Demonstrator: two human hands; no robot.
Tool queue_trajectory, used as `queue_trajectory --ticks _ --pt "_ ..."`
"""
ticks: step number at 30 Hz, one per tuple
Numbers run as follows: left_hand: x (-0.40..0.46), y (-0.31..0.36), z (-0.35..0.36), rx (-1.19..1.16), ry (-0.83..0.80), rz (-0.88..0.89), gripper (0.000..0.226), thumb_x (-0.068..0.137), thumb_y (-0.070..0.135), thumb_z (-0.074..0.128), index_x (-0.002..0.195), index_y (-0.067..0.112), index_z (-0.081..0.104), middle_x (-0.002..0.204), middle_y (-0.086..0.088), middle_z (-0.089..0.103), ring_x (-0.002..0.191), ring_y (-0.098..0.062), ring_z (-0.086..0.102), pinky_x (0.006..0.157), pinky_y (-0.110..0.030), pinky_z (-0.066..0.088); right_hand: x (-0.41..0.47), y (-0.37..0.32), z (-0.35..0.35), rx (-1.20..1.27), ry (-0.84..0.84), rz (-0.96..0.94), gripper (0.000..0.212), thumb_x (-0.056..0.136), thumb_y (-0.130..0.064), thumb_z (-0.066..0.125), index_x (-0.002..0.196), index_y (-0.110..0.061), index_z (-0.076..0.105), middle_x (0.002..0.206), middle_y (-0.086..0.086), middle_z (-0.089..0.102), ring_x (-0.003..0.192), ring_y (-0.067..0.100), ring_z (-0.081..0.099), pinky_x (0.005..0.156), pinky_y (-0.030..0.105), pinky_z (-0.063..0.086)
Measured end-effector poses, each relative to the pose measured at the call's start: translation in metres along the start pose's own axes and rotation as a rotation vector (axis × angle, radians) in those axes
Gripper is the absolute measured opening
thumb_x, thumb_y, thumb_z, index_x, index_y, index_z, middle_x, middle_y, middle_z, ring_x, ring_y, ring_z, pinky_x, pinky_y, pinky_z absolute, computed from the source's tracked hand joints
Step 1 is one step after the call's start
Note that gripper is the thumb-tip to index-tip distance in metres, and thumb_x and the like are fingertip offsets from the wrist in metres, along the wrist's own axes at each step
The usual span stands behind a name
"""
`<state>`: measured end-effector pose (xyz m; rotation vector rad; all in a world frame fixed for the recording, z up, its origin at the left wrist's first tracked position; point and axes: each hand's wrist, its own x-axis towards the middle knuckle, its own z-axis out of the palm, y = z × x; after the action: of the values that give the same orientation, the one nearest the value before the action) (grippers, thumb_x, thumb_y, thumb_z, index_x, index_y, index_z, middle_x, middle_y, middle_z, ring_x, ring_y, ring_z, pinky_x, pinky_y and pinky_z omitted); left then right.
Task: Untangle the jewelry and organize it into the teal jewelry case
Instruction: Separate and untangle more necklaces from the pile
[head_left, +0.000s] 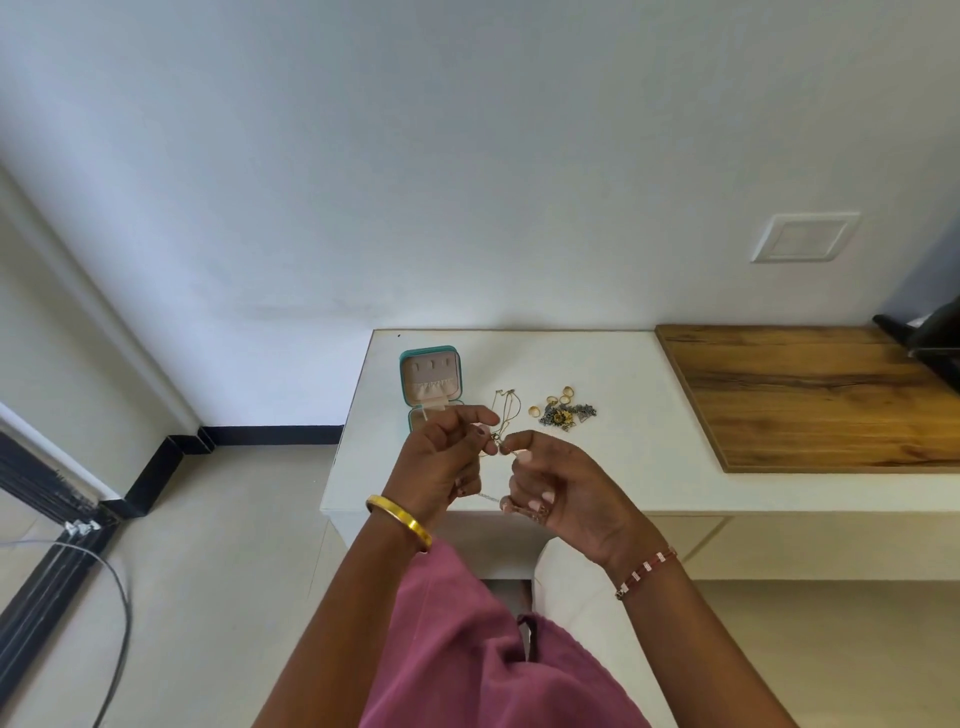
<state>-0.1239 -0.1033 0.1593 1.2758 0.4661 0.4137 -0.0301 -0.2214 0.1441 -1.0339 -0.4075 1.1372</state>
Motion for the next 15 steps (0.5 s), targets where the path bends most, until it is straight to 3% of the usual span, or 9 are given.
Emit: queue_trajectory --ticks 3,5,7,10,15 --pt "0.0011 -0.0006 0.0005 0.120 -0.029 0.051 0.023 0.092 -0.003 0.042 0.087 0.011 0.060 0.057 -0.001 0.057 0.036 -0.007 0.036 0.041 -0.017 0.036 -0.0016 -0.0034 0.0038 -0.382 0.086 -0.014 0.004 0.083 -0.005 0.063 0.087 -0.004 0.061 0.041 -0.005 0.043 0.037 0.007 0.038 0.070 0.039 0.045" --pt "0.0016 -0.0030 -0.0022 0.209 -0.013 0.066 0.025 0.092 -0.001 0.045 0.084 0.015 0.062 0.055 0.006 0.059 0.039 -0.008 0.041 0.045 -0.021 0.040 -0.0015 -0.0069 0.0039 -0.487 0.148 -0.070 0.007 0.085 -0.006 0.062 0.078 -0.007 0.061 0.051 -0.002 0.050 0.039 0.007 0.043 0.071 0.038 0.047" --pt "0.0019 -0.0052 -0.0045 0.274 0.002 0.071 0.028 0.091 0.001 0.046 0.081 0.020 0.064 0.057 0.007 0.061 0.041 -0.010 0.044 0.050 -0.025 0.042 -0.0016 -0.0094 0.0036 -0.464 0.163 -0.135 0.013 0.086 -0.005 0.059 0.074 -0.009 0.062 0.059 0.004 0.052 0.042 0.009 0.040 0.067 0.033 0.052" --pt "0.0010 -0.0066 -0.0047 0.322 -0.010 0.071 0.030 0.091 0.002 0.047 0.079 0.022 0.065 0.056 0.008 0.059 0.042 -0.010 0.046 0.049 -0.023 0.045 -0.0032 -0.0108 0.0052 -0.379 0.154 -0.188 0.017 0.089 -0.002 0.054 0.073 -0.007 0.061 0.060 -0.003 0.061 0.044 0.013 0.034 0.061 0.027 0.052" --pt "0.0015 -0.0085 -0.0048 0.439 -0.012 0.063 0.030 0.092 0.007 0.048 0.076 0.025 0.064 0.056 0.003 0.056 0.046 -0.009 0.050 0.056 -0.025 0.049 -0.0027 -0.0100 0.0054 -0.305 0.178 -0.212 0.021 0.088 0.001 0.052 0.071 -0.005 0.062 0.049 -0.002 0.057 0.042 0.013 0.040 0.066 0.030 0.054"
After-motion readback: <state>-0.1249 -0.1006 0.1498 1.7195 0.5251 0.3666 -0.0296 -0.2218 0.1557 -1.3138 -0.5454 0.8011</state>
